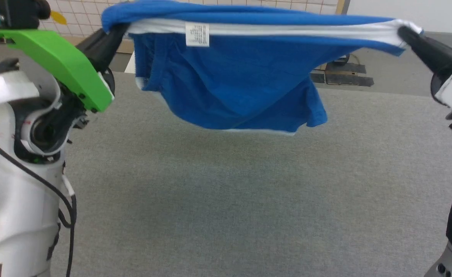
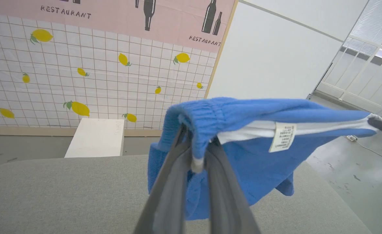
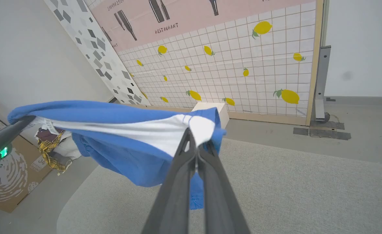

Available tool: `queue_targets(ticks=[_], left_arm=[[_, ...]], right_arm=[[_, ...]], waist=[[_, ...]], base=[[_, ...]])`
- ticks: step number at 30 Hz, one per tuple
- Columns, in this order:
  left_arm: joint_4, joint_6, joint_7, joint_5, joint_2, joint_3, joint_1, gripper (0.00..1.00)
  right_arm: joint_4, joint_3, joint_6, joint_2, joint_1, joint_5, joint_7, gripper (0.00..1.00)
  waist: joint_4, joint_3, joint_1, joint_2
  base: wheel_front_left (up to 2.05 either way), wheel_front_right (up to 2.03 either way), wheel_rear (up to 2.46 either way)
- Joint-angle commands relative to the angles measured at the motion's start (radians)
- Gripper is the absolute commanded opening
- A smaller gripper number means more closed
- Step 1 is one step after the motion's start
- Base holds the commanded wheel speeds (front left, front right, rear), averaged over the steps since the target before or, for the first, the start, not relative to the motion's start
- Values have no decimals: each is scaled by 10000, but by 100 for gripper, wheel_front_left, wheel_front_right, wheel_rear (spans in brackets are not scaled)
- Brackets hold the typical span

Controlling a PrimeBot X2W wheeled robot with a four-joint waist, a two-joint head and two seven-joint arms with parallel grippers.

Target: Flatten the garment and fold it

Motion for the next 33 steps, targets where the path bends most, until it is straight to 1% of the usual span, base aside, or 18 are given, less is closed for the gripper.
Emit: queue_targets(ticks=[1, 7, 11, 14, 18, 21, 25, 29, 33], left_arm=[[196, 83, 37, 53, 195, 160, -255, 0], [925, -46, 380, 146, 482, 18, -850, 0], [1621, -269, 333, 253, 640, -37, -1434, 0], [2238, -485, 118, 545, 835, -131, -2055, 0], [3215, -689, -357, 953, 1007, -230, -3158, 0], [3868, -796, -1139, 1214, 1077, -118, -4058, 0], [4657, -943, -2224, 1518, 1202, -45, -4957, 0], [5299, -1098, -3145, 1569, 1241, -120, -5374, 0], [5911, -1196, -3724, 1284, 1214, -336, -5143, 0]], right_arm=[[119, -273, -19, -91, -162, 42, 67, 0], [694, -331, -19, -91, -630, 313, 351, 0], [1586, -123, -19, -91, -1435, 161, -173, 0], [2538, 100, -19, -91, -2394, -173, -914, 0], [3851, 555, -19, -91, -4048, -826, -2328, 0], [4869, 907, -19, -91, -5310, -1127, -3586, 0], [6104, 1184, -19, -91, -6607, -1140, -5080, 0], [7146, 1383, -19, -91, -7334, -1097, -5991, 0], [7841, 1610, -19, -91, -7313, -1140, -6417, 0]], waist=[[-8, 28, 0, 0], [-108, 600, 0, 0], [-240, 1473, 0, 0], [-370, 2225, 0, 0], [-518, 3271, 0, 0], [-633, 3901, 0, 0], [-725, 4449, 0, 0], [-684, 4869, 0, 0], [-633, 5170, 0, 0]], base=[[0, 0, 0], [0, 0, 0], [0, 0, 0], [0, 0, 0], [0, 0, 0], [0, 0, 0], [0, 0, 0], [0, 0, 0], [0, 0, 0]])
